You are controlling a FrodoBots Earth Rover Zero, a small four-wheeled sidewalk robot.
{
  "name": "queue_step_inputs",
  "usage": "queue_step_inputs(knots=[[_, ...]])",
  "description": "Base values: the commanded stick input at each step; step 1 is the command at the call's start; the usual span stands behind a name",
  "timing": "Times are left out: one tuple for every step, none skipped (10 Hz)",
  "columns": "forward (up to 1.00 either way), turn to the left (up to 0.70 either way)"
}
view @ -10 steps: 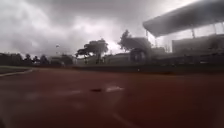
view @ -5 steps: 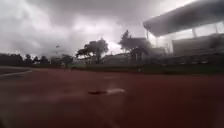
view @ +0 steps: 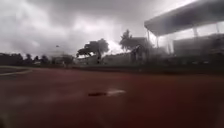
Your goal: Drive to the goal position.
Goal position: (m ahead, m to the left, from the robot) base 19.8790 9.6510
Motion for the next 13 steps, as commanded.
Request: queue_step_inputs(knots=[[0.50, 0.00], [0.50, 0.00], [0.50, 0.00], [0.50, 0.00], [0.50, 0.00], [0.50, 0.00], [0.50, 0.00], [0.50, 0.00], [0.50, 0.00], [0.50, 0.00], [0.50, 0.00], [0.50, 0.00], [0.50, 0.00]])
